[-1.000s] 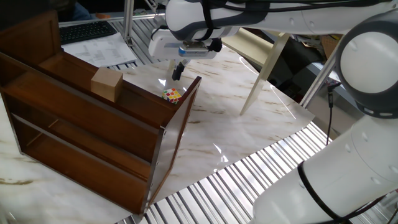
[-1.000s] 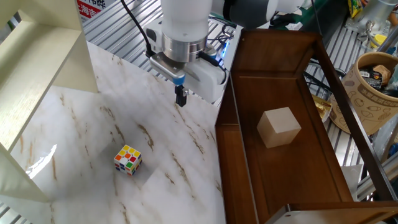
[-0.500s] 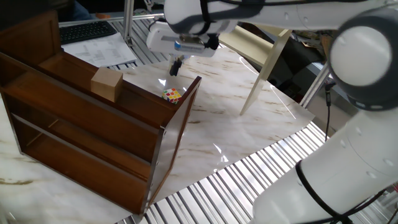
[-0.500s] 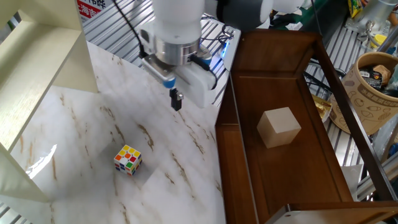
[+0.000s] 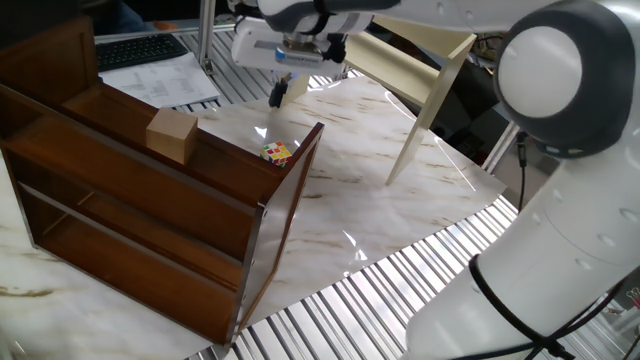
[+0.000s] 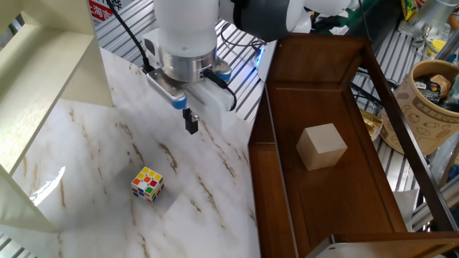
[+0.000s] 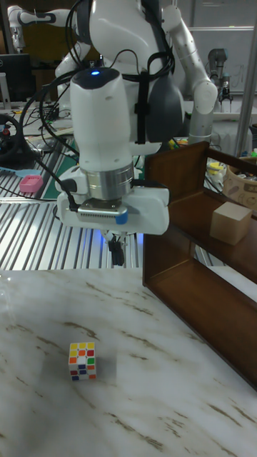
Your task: Put the object on the shelf
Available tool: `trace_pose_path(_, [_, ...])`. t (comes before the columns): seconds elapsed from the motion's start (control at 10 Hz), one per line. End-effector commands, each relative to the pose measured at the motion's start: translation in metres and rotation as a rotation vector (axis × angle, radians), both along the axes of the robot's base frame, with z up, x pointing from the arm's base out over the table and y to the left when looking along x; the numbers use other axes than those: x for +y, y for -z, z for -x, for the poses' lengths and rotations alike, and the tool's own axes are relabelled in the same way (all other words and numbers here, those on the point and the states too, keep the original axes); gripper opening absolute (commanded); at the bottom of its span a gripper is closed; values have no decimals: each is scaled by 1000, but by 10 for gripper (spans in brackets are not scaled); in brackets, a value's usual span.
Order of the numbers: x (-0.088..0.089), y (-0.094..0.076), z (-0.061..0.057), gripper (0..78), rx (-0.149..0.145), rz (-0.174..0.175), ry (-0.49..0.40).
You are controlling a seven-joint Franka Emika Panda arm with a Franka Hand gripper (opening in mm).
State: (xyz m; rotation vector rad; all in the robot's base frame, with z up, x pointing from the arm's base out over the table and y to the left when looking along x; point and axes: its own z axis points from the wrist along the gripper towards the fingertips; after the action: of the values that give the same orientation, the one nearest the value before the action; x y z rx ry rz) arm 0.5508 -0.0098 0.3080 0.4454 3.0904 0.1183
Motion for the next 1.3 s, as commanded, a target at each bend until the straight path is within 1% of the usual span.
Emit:
trace_pose_path(0.1, [-10,-6,-25,0,-4,0,25])
trace_pose_path(0.3, [-10,-6,-25,0,-11,10,8])
trace_pose_path(0.6, [-9,-6,-25,0,-13,9,11])
trace_pose_path(0.7, [-9,-6,-25,0,-7,7,20])
trace_pose_path(0.9, [-9,-6,-25,0,55,6,52])
trace_pose_path(1.1, [-9,-6,-25,0,72,8,88])
trace_pose_path(1.2, [-9,-6,-25,0,77,16,124])
trace_pose_path(1.3, [-9,-6,-25,0,80,23,135])
